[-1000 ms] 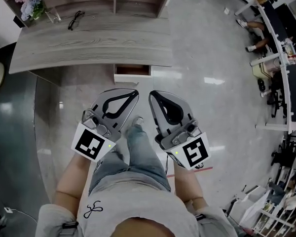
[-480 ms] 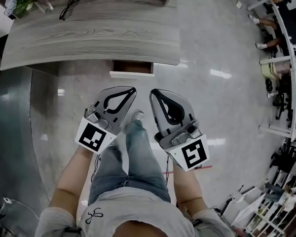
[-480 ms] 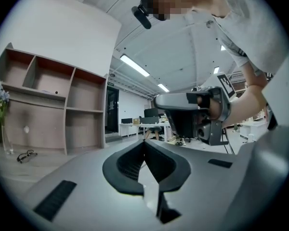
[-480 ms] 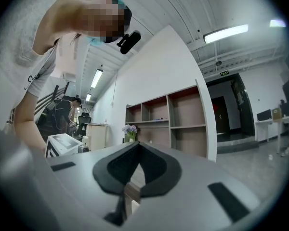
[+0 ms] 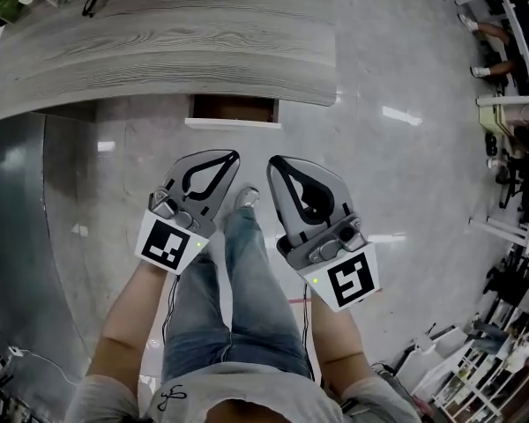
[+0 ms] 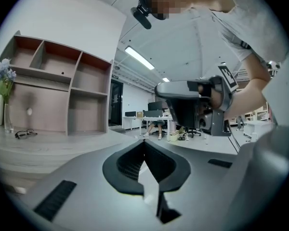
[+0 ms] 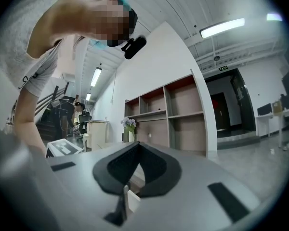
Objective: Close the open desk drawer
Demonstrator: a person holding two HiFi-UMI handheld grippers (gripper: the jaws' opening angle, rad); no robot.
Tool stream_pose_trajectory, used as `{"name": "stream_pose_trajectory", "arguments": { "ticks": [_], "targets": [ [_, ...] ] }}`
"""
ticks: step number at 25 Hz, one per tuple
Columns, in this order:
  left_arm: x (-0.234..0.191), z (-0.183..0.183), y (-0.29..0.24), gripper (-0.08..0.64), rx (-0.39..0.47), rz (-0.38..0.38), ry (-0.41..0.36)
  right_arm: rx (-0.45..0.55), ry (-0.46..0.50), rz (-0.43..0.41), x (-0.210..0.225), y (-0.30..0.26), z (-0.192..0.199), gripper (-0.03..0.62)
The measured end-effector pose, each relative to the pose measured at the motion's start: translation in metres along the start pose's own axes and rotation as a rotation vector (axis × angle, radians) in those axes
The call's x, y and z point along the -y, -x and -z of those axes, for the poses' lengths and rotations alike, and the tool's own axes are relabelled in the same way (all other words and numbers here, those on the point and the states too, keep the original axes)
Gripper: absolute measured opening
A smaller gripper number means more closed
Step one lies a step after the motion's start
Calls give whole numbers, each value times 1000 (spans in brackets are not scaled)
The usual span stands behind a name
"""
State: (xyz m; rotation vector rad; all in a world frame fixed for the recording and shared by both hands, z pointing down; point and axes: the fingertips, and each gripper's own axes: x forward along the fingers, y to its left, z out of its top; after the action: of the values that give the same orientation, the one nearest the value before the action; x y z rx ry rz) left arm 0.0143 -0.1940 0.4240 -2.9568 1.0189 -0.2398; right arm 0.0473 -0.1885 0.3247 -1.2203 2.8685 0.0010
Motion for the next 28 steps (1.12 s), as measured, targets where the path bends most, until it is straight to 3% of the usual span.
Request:
{"name": "stream_pose_trajectory", "arguments": {
  "ticks": [14, 28],
  "targets": [
    [-16, 85, -29, 9, -49, -46, 17, -30, -25, -13, 10, -2, 55, 8],
    [-42, 138, -55, 9, -66, -157, 118, -45, -31, -34, 24, -8, 76, 8]
  ]
}}
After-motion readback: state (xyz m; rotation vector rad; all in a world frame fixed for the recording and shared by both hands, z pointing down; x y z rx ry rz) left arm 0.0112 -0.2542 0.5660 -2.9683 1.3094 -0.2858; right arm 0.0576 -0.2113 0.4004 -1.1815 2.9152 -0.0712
